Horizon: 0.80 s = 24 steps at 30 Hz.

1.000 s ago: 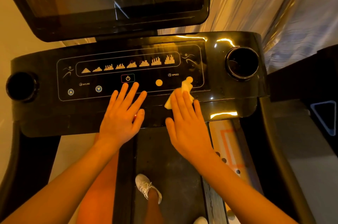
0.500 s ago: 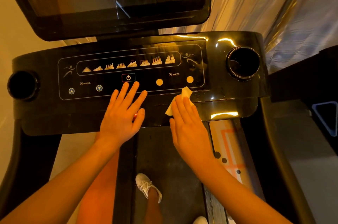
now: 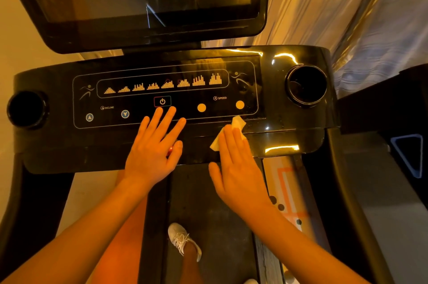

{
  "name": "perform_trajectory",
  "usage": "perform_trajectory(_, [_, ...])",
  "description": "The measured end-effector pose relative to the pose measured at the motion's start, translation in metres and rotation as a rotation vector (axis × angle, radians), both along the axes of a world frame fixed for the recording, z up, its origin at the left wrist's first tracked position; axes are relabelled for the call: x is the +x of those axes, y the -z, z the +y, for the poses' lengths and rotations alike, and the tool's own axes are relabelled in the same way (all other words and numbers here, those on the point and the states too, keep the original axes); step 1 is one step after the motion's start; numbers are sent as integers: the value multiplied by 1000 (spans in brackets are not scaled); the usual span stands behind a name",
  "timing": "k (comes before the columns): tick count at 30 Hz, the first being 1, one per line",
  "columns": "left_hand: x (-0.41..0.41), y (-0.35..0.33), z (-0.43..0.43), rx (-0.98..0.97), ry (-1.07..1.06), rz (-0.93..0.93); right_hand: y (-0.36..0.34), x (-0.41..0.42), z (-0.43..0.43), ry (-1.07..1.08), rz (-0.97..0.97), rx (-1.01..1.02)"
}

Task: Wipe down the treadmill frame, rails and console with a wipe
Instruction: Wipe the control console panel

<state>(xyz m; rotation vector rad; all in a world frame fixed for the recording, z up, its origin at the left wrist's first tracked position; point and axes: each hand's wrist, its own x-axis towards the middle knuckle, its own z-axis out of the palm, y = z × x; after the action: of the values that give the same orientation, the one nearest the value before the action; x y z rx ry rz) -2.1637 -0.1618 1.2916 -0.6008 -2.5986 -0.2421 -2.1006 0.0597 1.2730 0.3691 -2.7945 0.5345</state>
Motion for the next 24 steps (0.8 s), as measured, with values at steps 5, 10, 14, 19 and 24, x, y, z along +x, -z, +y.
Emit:
perform_trajectory(5, [0, 0, 1, -19, -9, -9, -39, -76, -9, 61, 15, 2])
perform_trajectory(10, [1, -1, 1, -16, -9, -6, -71, -133, -4, 99, 58, -39])
perform_trajectory(14, [1, 0, 1, -11, -3, -3, -63, -105, 2, 93, 51, -45])
perform_trajectory(19, [0, 0, 1, -22, -10, -10, -46, -69, 12, 8, 19, 13])
perform_trajectory(24, [1, 0, 1, -25, -6, -15, -82, -151, 5, 76, 49, 18])
